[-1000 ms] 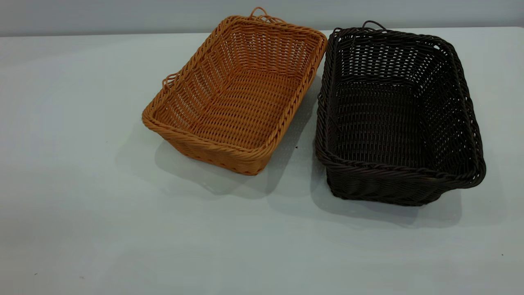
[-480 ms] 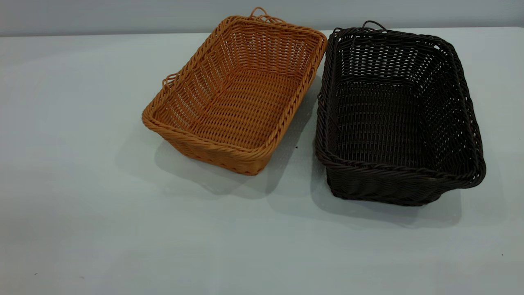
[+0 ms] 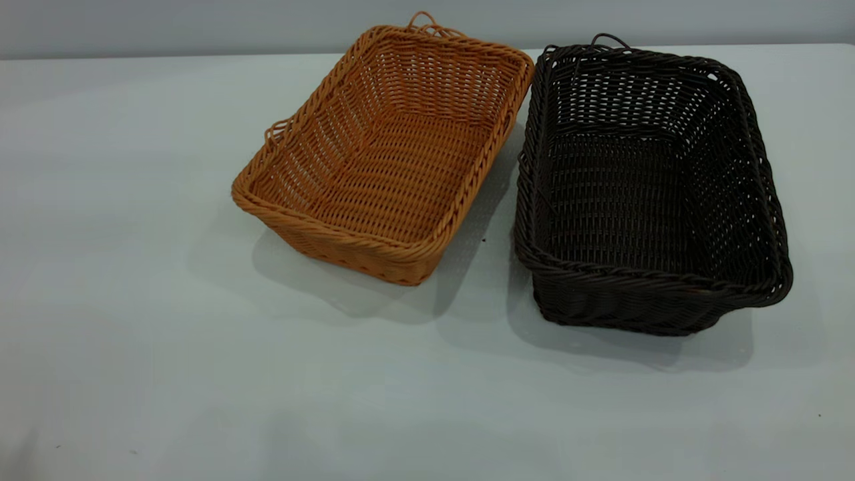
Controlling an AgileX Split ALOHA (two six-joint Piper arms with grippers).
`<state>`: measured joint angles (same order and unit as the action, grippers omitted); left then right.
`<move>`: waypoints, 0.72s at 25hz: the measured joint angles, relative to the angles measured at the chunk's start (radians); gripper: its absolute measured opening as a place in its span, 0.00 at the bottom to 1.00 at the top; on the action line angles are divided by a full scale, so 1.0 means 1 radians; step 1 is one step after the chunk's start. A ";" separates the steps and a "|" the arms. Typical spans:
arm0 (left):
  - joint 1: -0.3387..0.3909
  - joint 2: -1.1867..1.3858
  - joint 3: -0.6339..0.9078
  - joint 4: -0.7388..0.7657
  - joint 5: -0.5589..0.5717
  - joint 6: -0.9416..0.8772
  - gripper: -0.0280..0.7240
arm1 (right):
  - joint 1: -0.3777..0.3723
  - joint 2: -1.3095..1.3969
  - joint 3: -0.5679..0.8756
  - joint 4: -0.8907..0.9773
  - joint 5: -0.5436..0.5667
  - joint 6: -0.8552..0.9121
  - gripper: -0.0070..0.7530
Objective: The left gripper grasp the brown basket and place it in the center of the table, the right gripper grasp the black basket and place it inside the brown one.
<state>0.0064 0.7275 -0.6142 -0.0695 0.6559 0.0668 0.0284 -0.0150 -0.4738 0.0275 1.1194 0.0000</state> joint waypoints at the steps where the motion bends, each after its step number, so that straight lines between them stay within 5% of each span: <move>1: 0.000 0.076 -0.020 -0.004 -0.041 0.010 0.73 | 0.000 0.000 0.000 0.000 0.000 0.000 0.78; 9: -0.081 0.611 -0.274 -0.114 -0.253 0.143 0.73 | 0.000 0.000 0.000 0.002 -0.016 0.000 0.78; 18: -0.231 1.212 -0.631 -0.115 -0.325 0.167 0.73 | 0.000 0.154 -0.044 0.002 -0.049 0.053 0.78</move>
<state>-0.2244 1.9392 -1.2452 -0.1848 0.3312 0.2341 0.0284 0.1390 -0.5176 0.0299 1.0701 0.0525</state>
